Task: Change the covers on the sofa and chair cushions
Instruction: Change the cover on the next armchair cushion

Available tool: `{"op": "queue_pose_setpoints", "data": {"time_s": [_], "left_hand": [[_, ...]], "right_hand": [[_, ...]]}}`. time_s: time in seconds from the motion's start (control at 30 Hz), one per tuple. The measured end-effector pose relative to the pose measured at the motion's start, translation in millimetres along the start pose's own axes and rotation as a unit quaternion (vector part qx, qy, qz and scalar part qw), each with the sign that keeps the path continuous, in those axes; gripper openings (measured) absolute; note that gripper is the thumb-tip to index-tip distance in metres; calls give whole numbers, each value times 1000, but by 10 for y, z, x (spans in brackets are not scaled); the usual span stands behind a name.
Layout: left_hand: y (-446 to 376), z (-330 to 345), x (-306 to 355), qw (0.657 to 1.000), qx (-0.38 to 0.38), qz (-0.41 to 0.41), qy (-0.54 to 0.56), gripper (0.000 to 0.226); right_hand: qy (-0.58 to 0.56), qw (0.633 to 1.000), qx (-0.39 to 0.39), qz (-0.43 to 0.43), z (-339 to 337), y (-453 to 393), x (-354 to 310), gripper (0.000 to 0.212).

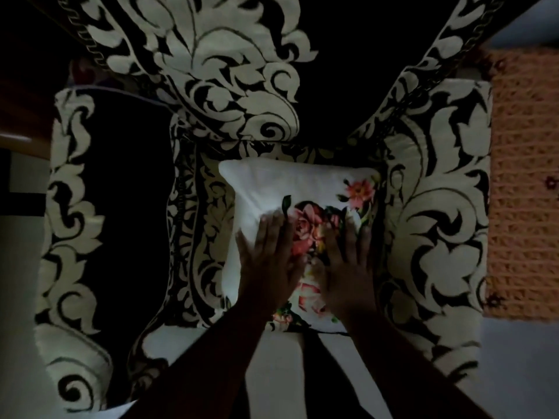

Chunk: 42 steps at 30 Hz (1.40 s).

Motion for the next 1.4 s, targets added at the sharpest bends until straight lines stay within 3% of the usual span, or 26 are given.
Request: {"op": "queue_pose_setpoints", "data": {"time_s": [0.2, 0.4, 0.63, 0.73, 0.83, 1.23, 1.4], "left_hand": [[-536, 312, -264, 998, -9, -3, -58, 82], [-1094, 466, -399, 999, 6, -5, -47, 86], [-631, 304, -161, 999, 16, 45, -26, 90], [-426, 270, -56, 997, 26, 60, -34, 89], [-509, 284, -125, 998, 25, 49, -38, 90], [-1350, 628, -388, 998, 46, 4, -53, 81], [-1340, 549, -345, 999, 39, 6, -34, 85]], "right_hand": [[33, 999, 11, 4, 276, -699, -5, 74], [57, 998, 26, -4, 296, -1302, 62, 74], [17, 998, 48, -49, 172, -632, 195, 71], [2, 999, 41, -8, 133, -376, 166, 69], [91, 993, 70, -15, 123, -538, -79, 69], [62, 994, 74, -44, 346, -1760, -58, 78], [44, 996, 64, -37, 262, -1696, -65, 77]]}}
Point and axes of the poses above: each hand's wrist, its own y-axis away from the middle knuckle, its own z-axis out of the palm, x = y × z, the point moved 3 cm from there along -y, towards the middle knuckle, and after that the axes turned 13 degrees about -y, right-handed, at the moved point
